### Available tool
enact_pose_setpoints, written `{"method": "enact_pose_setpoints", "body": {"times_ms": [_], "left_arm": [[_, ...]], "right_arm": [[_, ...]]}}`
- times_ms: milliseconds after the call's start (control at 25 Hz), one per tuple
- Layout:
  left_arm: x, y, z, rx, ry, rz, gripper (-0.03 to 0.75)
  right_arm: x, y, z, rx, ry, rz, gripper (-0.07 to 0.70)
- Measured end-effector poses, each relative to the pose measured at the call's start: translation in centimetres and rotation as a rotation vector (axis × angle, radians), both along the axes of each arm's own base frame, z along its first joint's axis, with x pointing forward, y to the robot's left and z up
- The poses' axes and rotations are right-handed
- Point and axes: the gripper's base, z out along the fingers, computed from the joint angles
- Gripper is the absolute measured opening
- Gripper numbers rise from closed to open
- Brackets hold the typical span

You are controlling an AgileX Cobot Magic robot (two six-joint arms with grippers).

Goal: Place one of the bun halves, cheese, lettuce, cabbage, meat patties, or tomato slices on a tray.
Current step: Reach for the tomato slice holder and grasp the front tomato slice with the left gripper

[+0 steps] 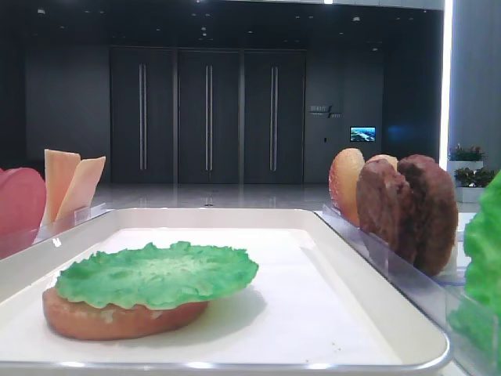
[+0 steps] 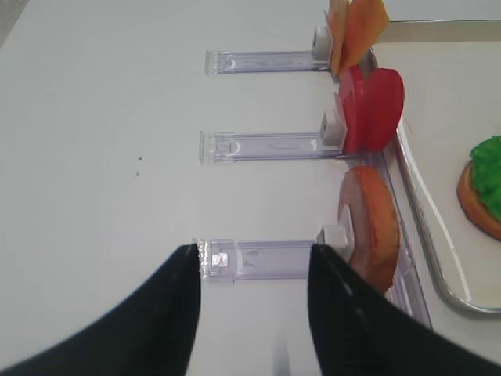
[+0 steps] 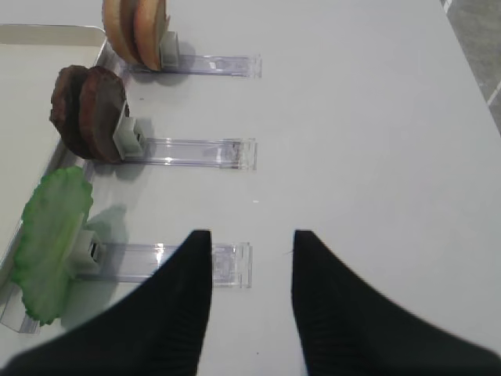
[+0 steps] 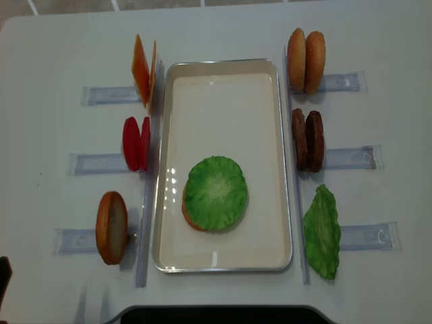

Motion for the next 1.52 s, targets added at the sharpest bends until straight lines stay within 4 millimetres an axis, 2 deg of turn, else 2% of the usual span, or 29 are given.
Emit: {"method": "enact_pose_setpoints", "body": {"times_ms": [160, 360, 560, 760, 1000, 1240, 1400, 1520], "left_arm": [[-0.1, 0.2, 0.2, 0.017, -0.002, 0.012, 0.345], [-0.3, 0.3, 1.6, -0.027, -0.027, 0.059, 0.345], [2.2, 0.4, 3.8, -0.074, 0.084, 0.091, 0.345], [7.2, 0.6, 6.4, -0.106, 0.221, 0.121, 0.345], [15.5, 0.7, 7.7, -0.129, 0.420, 0.131, 0.345], [23.1, 1.0, 6.4, -0.126, 0.562, 0.139, 0.345], [26.6, 1.1, 5.2, -0.126, 0.624, 0.142, 0.345], [28.2, 1.1, 4.4, -0.139, 0.654, 0.141, 0.345]], "right_arm": [[0.0, 0.0, 0.0, 0.000, 0.000, 0.000, 0.245], [0.0, 0.0, 0.0, 0.000, 0.000, 0.000, 0.245], [0.0, 0.0, 0.0, 0.000, 0.000, 0.000, 0.245], [0.0, 0.0, 0.0, 0.001, 0.000, 0.001, 0.245], [0.0, 0.0, 0.0, 0.001, 0.000, 0.001, 0.245], [0.0, 0.0, 0.0, 0.001, 0.000, 0.001, 0.245], [0.0, 0.0, 0.0, 0.001, 0.000, 0.001, 0.245], [0.0, 0.0, 0.0, 0.001, 0.000, 0.001, 0.245]]}}
